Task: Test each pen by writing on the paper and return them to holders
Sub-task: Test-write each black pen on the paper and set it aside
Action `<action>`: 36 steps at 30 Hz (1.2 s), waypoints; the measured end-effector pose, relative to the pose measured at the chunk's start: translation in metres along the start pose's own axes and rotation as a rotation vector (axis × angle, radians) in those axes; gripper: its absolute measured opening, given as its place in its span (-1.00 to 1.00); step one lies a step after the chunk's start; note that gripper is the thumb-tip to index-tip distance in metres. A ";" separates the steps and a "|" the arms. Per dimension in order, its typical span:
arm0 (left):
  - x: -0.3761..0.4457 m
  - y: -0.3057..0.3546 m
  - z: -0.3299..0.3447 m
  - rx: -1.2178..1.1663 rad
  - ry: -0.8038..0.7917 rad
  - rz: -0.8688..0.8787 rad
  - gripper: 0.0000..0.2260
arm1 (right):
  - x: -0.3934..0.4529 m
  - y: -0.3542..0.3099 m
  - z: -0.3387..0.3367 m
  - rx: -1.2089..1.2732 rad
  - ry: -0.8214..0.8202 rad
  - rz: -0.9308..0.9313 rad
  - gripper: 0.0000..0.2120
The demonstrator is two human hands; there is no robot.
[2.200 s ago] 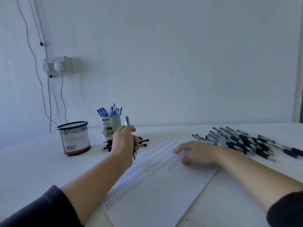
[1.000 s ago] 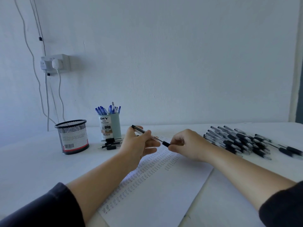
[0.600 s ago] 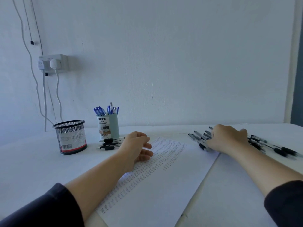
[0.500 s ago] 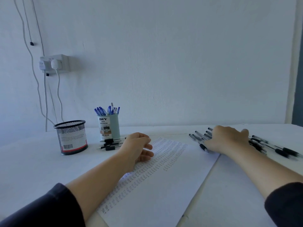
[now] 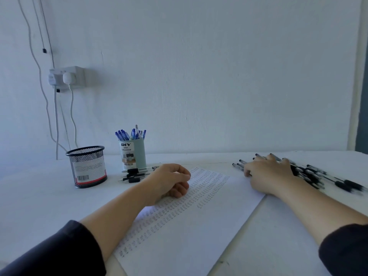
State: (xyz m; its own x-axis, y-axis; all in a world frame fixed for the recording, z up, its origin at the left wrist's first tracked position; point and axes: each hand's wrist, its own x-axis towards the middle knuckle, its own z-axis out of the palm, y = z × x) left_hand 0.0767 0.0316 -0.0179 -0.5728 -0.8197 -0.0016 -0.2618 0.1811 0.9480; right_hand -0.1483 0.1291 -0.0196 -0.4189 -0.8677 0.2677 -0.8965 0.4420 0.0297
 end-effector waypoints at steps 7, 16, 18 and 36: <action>0.005 -0.003 -0.026 0.074 -0.142 -0.001 -0.93 | 0.002 -0.008 0.002 -0.035 -0.023 -0.015 -0.68; 0.009 0.006 -0.039 -0.291 -0.038 0.034 -0.85 | 0.005 -0.026 0.002 0.111 -0.067 -0.258 -0.59; 0.017 0.010 -0.047 -0.142 0.174 0.096 -0.88 | 0.001 -0.036 -0.001 0.129 -0.125 -0.339 -0.51; 0.035 -0.027 -0.056 1.168 0.321 0.179 -0.89 | -0.005 -0.043 0.001 0.202 -0.216 -0.349 -0.48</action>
State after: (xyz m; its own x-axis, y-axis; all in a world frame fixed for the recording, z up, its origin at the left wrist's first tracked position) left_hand 0.1073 -0.0324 -0.0252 -0.4981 -0.7999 0.3348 -0.8331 0.5485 0.0710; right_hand -0.1076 0.1137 -0.0232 -0.0880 -0.9939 0.0670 -0.9905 0.0802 -0.1114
